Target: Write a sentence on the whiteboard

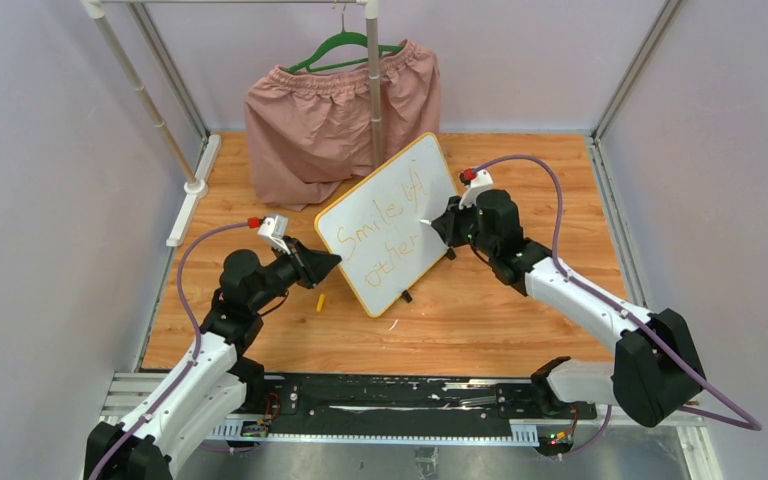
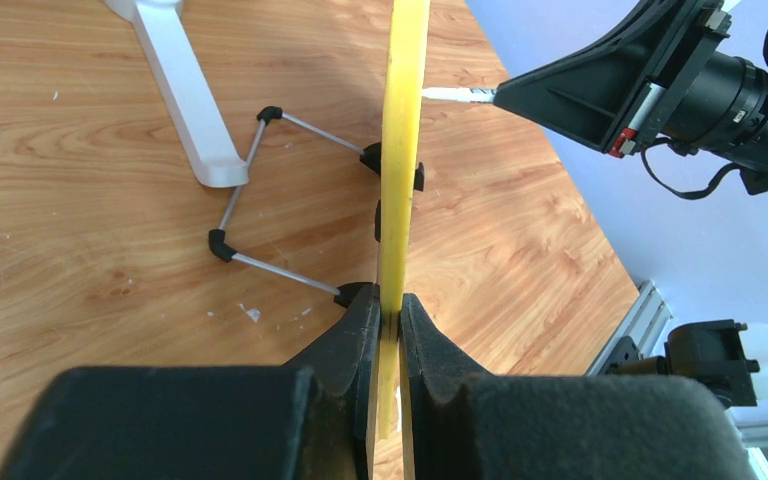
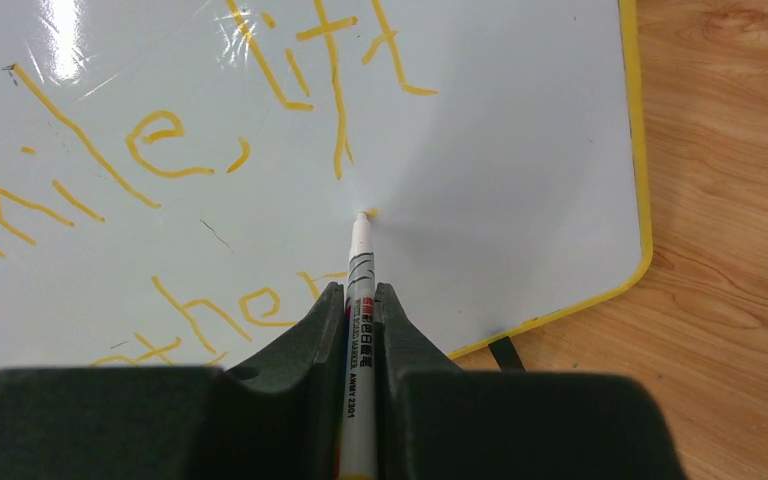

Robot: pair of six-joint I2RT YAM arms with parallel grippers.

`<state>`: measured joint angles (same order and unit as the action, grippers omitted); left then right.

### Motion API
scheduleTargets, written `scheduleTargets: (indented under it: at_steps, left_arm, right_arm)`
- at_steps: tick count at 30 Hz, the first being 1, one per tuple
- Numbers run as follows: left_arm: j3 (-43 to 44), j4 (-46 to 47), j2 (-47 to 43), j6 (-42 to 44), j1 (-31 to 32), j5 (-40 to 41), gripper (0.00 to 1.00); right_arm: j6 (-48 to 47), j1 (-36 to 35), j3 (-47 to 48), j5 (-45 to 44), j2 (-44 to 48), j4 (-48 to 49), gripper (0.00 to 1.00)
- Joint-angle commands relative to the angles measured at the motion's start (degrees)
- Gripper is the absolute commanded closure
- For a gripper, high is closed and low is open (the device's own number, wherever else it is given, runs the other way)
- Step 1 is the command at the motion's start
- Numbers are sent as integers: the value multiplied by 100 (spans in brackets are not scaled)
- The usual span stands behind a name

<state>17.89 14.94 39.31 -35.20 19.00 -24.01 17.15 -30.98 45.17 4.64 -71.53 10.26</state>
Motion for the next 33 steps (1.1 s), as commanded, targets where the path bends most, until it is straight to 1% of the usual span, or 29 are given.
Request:
scheduleTargets:
  at_steps: [1,18,26,33]
  left_arm:
    - [-49,402,-69,-58,33,-100,100]
    - [-31,405,-64,-58,28,-104,100]
    - [-40,405,-74,-72,33,-108,100]
    - [-40,405,-88,-73,33,-113,100]
  right_arm:
    - [59,-28,112,319,-2,52,100]
    - [43,-57,-385,207,130,-140,100]
    - [160,33,-246,-268,77,-331,100]
    - [201,135,-139,-324,-28,-411,100]
